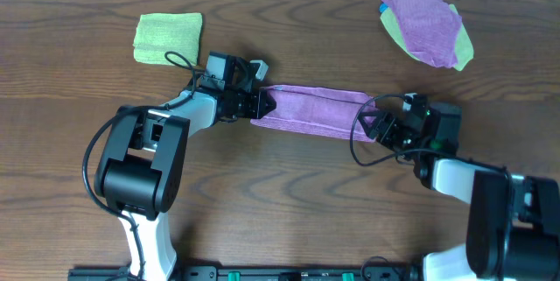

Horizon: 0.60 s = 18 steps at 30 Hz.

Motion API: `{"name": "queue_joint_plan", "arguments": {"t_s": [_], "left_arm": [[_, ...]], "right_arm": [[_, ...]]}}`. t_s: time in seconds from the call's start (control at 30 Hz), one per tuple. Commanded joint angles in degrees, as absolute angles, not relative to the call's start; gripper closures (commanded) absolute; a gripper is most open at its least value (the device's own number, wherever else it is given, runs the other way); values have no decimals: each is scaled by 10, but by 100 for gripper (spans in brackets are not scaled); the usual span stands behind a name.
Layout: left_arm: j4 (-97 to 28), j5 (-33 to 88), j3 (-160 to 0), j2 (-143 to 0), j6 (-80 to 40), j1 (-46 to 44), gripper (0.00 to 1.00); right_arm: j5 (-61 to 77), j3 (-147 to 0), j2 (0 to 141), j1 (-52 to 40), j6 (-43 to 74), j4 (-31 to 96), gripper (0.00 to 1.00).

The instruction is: Fold the cloth

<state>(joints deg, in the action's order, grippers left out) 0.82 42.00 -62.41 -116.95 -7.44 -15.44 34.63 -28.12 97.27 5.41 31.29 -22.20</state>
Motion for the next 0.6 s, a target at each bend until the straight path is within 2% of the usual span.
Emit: {"name": "queue_joint_plan", "arguments": {"t_s": [0.0,0.27,0.33,0.37,0.4,0.47,0.53,0.57], "left_arm": [[9,420,-632,-1179,-67,-155,94],[9,420,-632,-1179,-67,-155,94],[9,420,-632,-1179,-67,-155,94],[9,420,-632,-1179,-67,-155,94],[9,420,-632,-1179,-67,-155,94],[10,420,-632,-1179,-67,-155,94],[9,420,-632,-1179,-69,-155,94],[9,420,-632,-1179,-69,-155,94]], "right_arm": [[281,-256,1039,48,339,-195,33],[285,-277,1039,48,339,-138,40],[285,-283,1039,48,330,-123,50],[285,-286,1039,48,325,-118,58],[285,-288,1039,49,325,-116,72],[285,-295,1039,48,322,-114,92],[285,-304,1039,48,320,-113,99],[285,-308,1039,48,318,-113,99]]}}
